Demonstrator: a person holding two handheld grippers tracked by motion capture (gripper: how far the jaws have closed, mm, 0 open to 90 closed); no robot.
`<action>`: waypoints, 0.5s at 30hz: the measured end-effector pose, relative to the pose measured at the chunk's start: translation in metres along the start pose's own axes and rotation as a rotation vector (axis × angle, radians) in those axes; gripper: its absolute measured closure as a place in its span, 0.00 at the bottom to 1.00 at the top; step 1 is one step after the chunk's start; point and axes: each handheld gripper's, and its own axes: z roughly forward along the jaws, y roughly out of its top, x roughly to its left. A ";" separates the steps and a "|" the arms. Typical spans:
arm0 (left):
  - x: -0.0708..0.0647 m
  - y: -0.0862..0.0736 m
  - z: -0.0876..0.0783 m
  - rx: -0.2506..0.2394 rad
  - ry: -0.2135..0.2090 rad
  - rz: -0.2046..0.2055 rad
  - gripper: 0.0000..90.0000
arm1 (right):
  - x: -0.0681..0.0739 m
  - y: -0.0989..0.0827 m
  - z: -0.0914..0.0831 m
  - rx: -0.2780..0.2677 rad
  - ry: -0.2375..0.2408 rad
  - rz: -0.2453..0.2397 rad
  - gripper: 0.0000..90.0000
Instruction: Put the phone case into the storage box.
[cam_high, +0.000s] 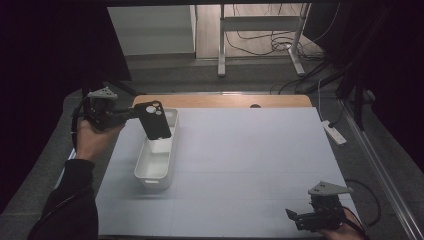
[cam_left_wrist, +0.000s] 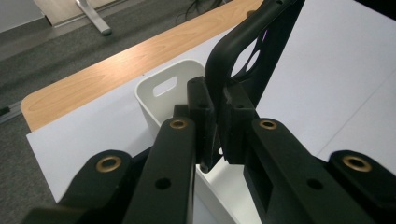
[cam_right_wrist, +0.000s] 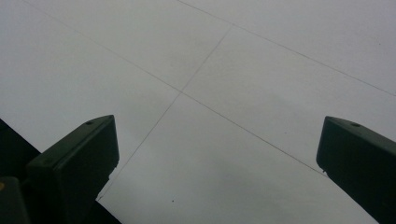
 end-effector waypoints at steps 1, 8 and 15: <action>0.001 0.000 0.002 0.003 0.002 0.000 0.93 | 0.000 0.000 0.000 0.000 0.001 0.000 0.00; 0.008 -0.001 0.013 0.004 0.008 -0.007 0.93 | 0.000 0.000 0.000 0.002 0.003 0.000 0.00; 0.011 0.001 0.028 0.022 0.020 0.005 0.93 | 0.000 0.000 0.001 0.005 0.003 -0.007 0.00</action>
